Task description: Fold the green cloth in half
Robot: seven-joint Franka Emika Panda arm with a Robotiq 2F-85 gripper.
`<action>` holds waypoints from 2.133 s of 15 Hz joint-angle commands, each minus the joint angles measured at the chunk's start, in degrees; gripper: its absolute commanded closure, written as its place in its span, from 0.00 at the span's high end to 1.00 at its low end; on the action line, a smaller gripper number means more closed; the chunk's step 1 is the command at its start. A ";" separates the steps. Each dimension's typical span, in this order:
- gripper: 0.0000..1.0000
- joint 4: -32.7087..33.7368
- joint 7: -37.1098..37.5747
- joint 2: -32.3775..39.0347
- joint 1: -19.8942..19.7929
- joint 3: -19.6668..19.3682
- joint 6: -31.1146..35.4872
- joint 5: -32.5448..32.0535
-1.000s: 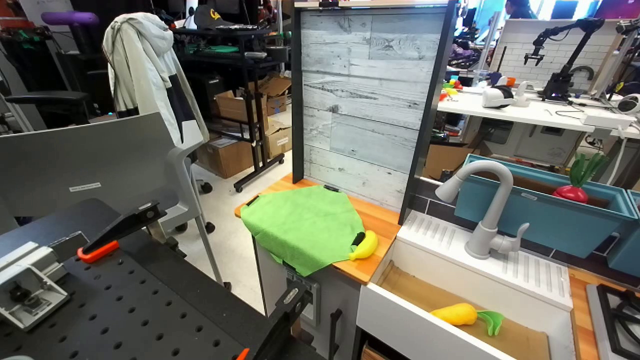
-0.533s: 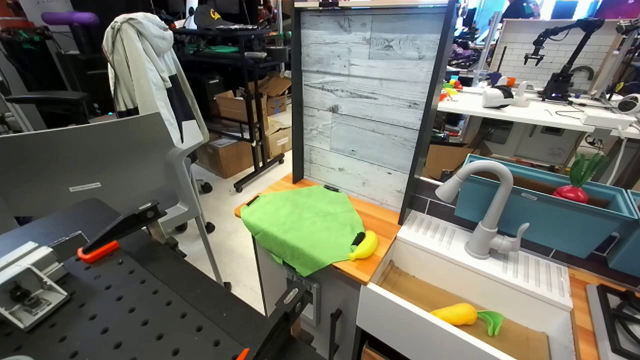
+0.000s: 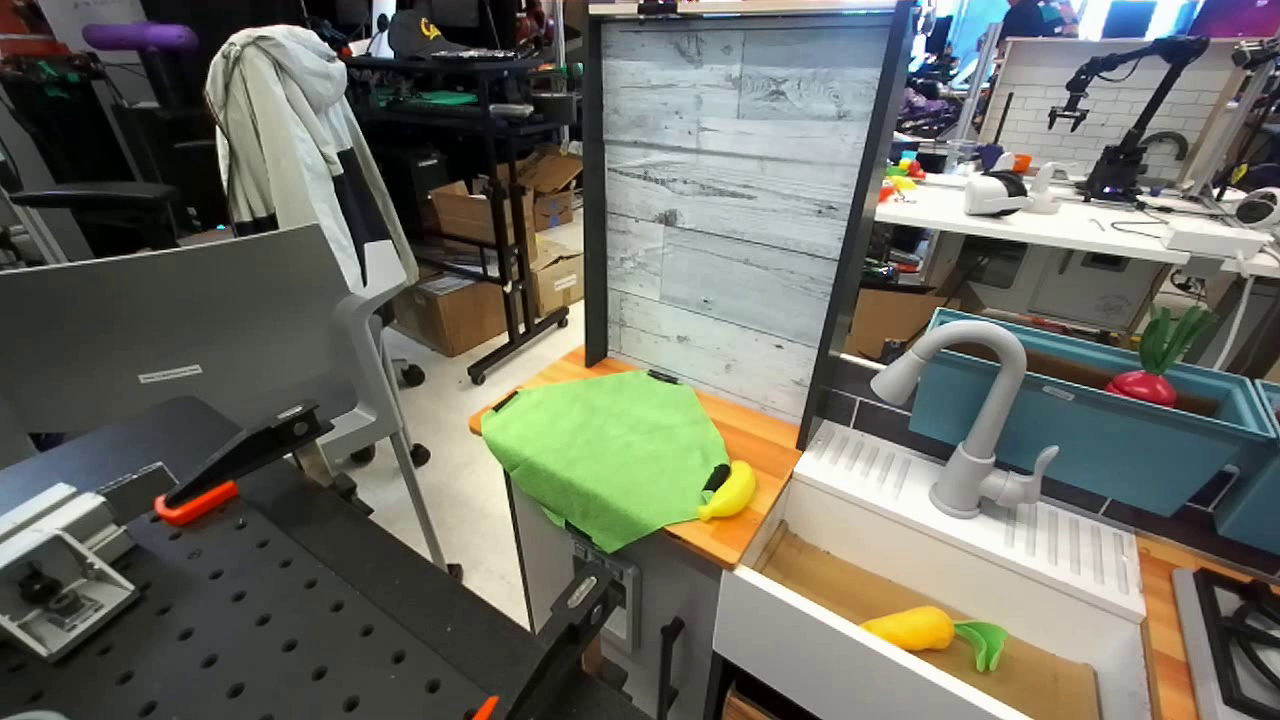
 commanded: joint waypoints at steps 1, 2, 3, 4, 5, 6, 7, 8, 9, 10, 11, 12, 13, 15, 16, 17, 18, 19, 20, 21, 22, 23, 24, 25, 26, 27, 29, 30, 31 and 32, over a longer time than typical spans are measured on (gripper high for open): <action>1.00 2.81 6.01 4.80 1.83 4.41 4.03 3.04; 1.00 3.38 7.84 6.18 2.52 5.85 5.49 3.79; 1.00 4.24 9.91 8.00 3.25 7.42 7.11 4.33; 1.00 4.95 11.72 9.47 3.86 8.82 8.27 4.63; 1.00 5.85 14.09 11.53 4.48 10.44 9.92 4.63; 1.00 6.76 16.20 13.30 4.93 11.83 11.04 4.39; 1.00 7.62 18.57 15.79 5.57 13.39 13.36 4.23; 1.00 8.44 20.58 17.72 5.97 14.68 14.90 3.68; 1.00 9.10 22.61 19.59 6.38 15.90 16.80 3.37; 1.00 10.02 24.46 22.06 6.78 17.10 18.68 2.74; 1.00 11.03 26.12 24.48 7.24 18.16 20.25 2.19; 1.00 12.13 27.70 27.02 7.70 19.17 21.69 1.41; 1.00 13.45 29.48 29.71 8.23 20.22 22.76 0.12; 1.00 15.87 32.92 34.50 9.52 21.57 24.32 -3.11; 1.00 17.21 34.41 36.75 10.34 21.92 24.69 -4.84; 1.00 18.56 35.95 39.02 11.37 22.14 25.02 -6.65; 1.00 20.02 36.96 41.15 12.42 22.16 24.91 -7.91; 1.00 21.51 37.90 43.19 13.54 21.98 24.85 -9.01; 1.00 23.00 38.62 44.77 14.55 21.58 23.72 -10.26; 1.00 18.91 36.38 40.86 14.10 21.03 24.41 -7.35; 1.00 20.19 37.10 42.62 14.89 20.96 24.42 -8.08; 1.00 21.09 37.40 43.79 15.29 20.89 24.42 -8.32; 1.00 21.64 37.40 44.45 15.42 20.84 24.42 -8.32; 1.00 21.94 37.40 44.68 15.42 20.75 24.40 -8.31; 1.00 22.07 37.40 44.67 15.41 20.69 24.39 -8.32; 1.00 22.13 37.40 44.67 15.40 20.67 24.39 -8.32; 1.00 22.15 37.40 44.67 15.40 20.67 24.39 -8.33; 1.00 22.59 38.53 45.62 15.85 20.67 24.38 -8.85; 1.00 22.77 39.46 46.55 16.22 20.65 25.43 -9.31; 1.00 23.19 39.85 47.88 16.66 20.76 26.41 -9.65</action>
